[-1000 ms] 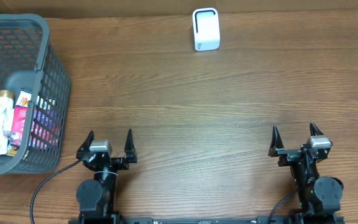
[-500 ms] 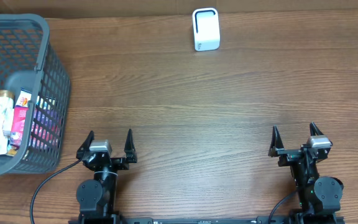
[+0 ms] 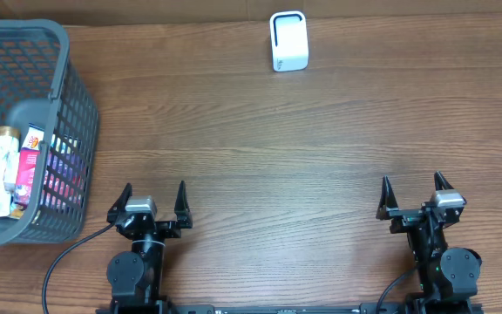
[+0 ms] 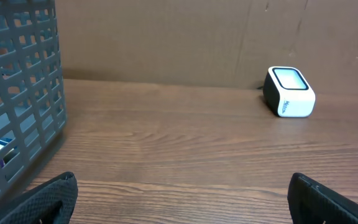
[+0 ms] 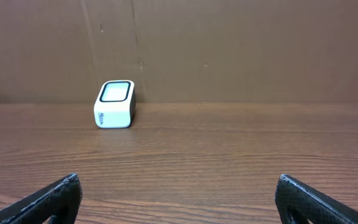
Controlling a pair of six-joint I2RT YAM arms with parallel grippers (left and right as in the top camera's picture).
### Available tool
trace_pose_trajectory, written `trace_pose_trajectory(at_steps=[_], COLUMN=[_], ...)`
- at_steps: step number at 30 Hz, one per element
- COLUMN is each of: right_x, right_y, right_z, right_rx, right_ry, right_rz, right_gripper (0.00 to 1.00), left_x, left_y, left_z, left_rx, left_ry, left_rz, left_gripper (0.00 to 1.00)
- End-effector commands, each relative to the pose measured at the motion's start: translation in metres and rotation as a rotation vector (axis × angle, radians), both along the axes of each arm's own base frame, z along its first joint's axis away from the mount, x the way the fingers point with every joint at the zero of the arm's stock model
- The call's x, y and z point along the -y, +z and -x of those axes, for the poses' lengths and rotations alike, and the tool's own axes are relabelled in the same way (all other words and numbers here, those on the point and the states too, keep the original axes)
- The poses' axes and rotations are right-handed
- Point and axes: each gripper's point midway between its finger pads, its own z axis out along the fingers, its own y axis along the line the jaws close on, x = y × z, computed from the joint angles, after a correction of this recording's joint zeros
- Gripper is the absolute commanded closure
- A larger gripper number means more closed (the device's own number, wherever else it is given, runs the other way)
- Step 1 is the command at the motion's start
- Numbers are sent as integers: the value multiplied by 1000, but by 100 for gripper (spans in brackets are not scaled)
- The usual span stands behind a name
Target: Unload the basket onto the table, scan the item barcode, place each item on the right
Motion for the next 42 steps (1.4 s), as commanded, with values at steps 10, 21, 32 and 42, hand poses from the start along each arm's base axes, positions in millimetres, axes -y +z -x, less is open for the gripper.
trace_pose_trajectory(at_steps=[10, 21, 32, 42], right_x=[-1, -1, -1, -1], right_y=[-1, -1, -1, -1], right_z=[0, 0, 0, 0], right_rx=[7, 7, 7, 7], right_ry=[2, 2, 2, 2], right_rz=[2, 2, 2, 2], right_gripper=[0, 0, 0, 0], left_x=[-3, -3, 40, 45], left_y=[0, 0, 83, 210], left_z=[0, 0, 12, 64], left_rx=[6, 6, 347, 636], left_ry=[14, 14, -237, -234], left_rz=[-20, -20, 3, -151], left_gripper=[0, 0, 0, 0])
